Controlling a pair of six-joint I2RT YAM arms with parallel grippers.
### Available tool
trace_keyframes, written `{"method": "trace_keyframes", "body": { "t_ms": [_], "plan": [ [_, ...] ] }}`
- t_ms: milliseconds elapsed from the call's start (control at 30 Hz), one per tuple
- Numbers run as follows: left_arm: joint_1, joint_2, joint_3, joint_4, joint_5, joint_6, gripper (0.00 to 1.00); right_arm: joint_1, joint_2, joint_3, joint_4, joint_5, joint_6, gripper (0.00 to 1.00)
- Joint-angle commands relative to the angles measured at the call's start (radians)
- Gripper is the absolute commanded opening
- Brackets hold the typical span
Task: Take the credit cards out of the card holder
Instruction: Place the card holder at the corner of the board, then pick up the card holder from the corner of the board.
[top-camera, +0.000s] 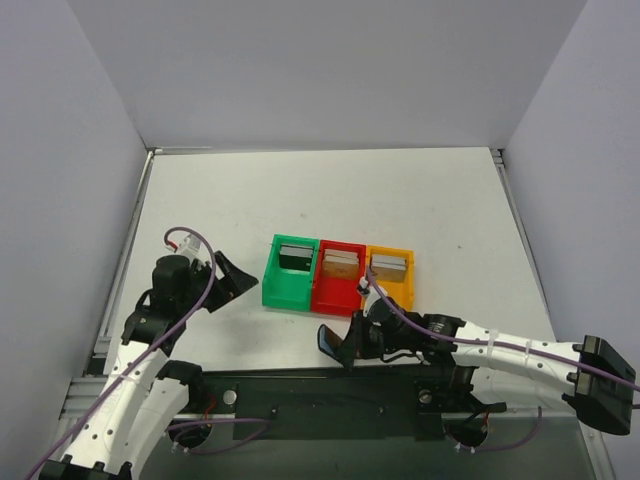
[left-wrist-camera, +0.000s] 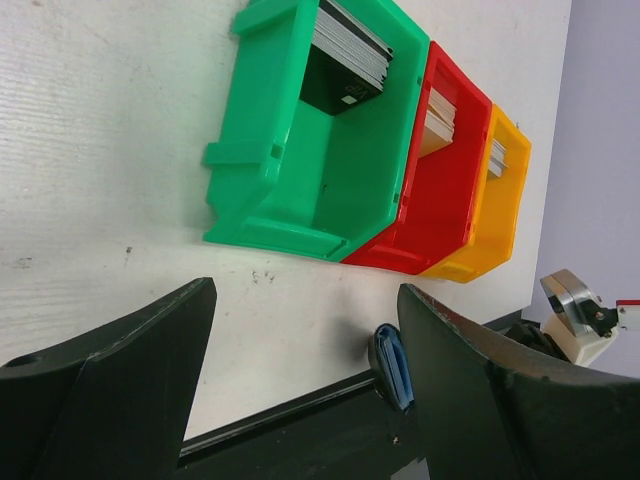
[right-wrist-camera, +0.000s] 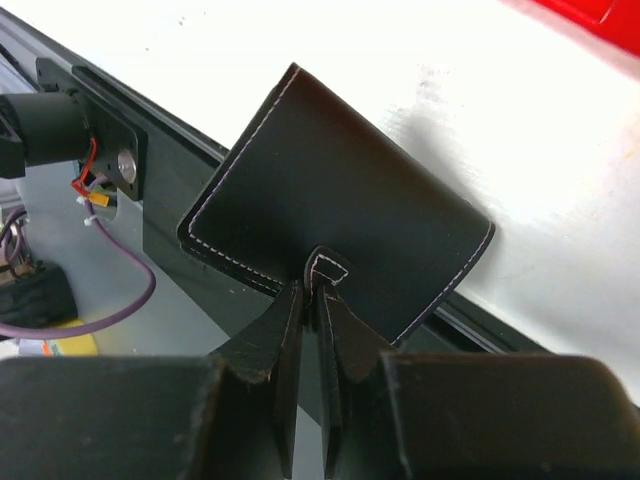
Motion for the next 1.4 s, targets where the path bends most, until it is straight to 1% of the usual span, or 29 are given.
{"method": "trace_keyframes", "body": {
  "t_ms": [0, 33, 100, 133, 167, 200, 233, 300, 367, 500, 567, 633, 667, 700, 733, 767, 800, 833, 867, 1000, 1100, 1233, 1367],
  "plan": [
    [-0.019, -0.003, -0.014, 0.076, 0.001, -0.027, 0.84, 0.004, 0.026, -0.02, 0.078, -0.085, 0.023, 0.05],
    [-0.031, -0.003, -0.015, 0.081, -0.002, -0.032, 0.84, 0.004, 0.039, -0.018, 0.07, -0.091, 0.017, 0.06],
    [-0.048, 0.003, -0.018, 0.088, -0.013, -0.04, 0.84, 0.004, 0.059, -0.018, 0.056, -0.083, 0.02, 0.11],
    [-0.056, 0.009, -0.017, 0.09, -0.022, -0.043, 0.84, 0.003, 0.058, -0.026, 0.053, -0.07, 0.023, 0.18],
    [-0.068, 0.009, -0.015, 0.088, -0.03, -0.043, 0.84, 0.001, 0.052, -0.027, 0.043, -0.065, 0.026, 0.21],
    [-0.082, 0.014, -0.012, 0.085, -0.042, -0.044, 0.84, 0.0, 0.046, -0.035, 0.038, -0.051, 0.029, 0.29],
    [-0.086, 0.014, -0.011, 0.085, -0.048, -0.044, 0.84, -0.001, 0.032, -0.037, 0.026, -0.042, 0.036, 0.34],
    [-0.096, 0.017, -0.011, 0.085, -0.06, -0.046, 0.84, 0.0, 0.0, -0.038, -0.003, 0.001, 0.036, 0.36],
    [-0.099, 0.023, -0.009, 0.09, -0.067, -0.047, 0.84, 0.001, -0.034, -0.027, -0.072, 0.047, 0.025, 0.38],
    [-0.105, 0.035, -0.006, 0.098, -0.073, -0.05, 0.84, 0.007, -0.074, 0.044, -0.203, 0.114, -0.05, 0.4],
    [-0.109, 0.04, -0.004, 0.101, -0.077, -0.047, 0.83, 0.042, -0.08, 0.074, -0.269, 0.176, -0.113, 0.4],
    [-0.112, 0.045, -0.001, 0.098, -0.085, -0.041, 0.83, 0.129, -0.063, 0.153, -0.345, 0.264, -0.185, 0.41],
    [-0.113, 0.045, 0.0, 0.095, -0.088, -0.04, 0.83, 0.162, -0.037, 0.172, -0.394, 0.288, -0.237, 0.42],
    [-0.113, 0.046, 0.003, 0.091, -0.093, -0.034, 0.83, 0.217, -0.022, 0.215, -0.419, 0.346, -0.263, 0.46],
    [-0.113, 0.046, 0.005, 0.091, -0.094, -0.032, 0.83, 0.251, 0.021, 0.238, -0.462, 0.368, -0.305, 0.53],
    [-0.113, 0.046, 0.006, 0.087, -0.099, -0.029, 0.83, 0.309, 0.042, 0.268, -0.5, 0.422, -0.323, 0.56],
    [-0.114, 0.048, 0.008, 0.087, -0.1, -0.026, 0.83, 0.329, 0.094, 0.285, -0.514, 0.461, -0.352, 0.6],
    [-0.114, 0.046, 0.009, 0.081, -0.103, -0.023, 0.83, 0.372, 0.128, 0.311, -0.533, 0.478, -0.36, 0.61],
    [-0.114, 0.048, 0.012, 0.082, -0.105, -0.023, 0.83, 0.387, 0.18, 0.321, -0.539, 0.507, -0.377, 0.62],
    [-0.114, 0.035, 0.011, 0.068, -0.114, -0.021, 0.83, 0.482, 0.347, 0.391, -0.55, 0.573, -0.418, 0.63],
    [-0.114, 0.029, 0.014, 0.05, -0.122, -0.018, 0.83, 0.51, 0.443, 0.417, -0.544, 0.599, -0.44, 0.63],
    [-0.114, 0.02, 0.012, 0.038, -0.126, -0.012, 0.83, 0.535, 0.506, 0.447, -0.534, 0.644, -0.474, 0.63],
    [-0.114, 0.017, 0.011, 0.036, -0.123, -0.011, 0.83, 0.546, 0.562, 0.468, -0.531, 0.65, -0.509, 0.65]
  ]
}}
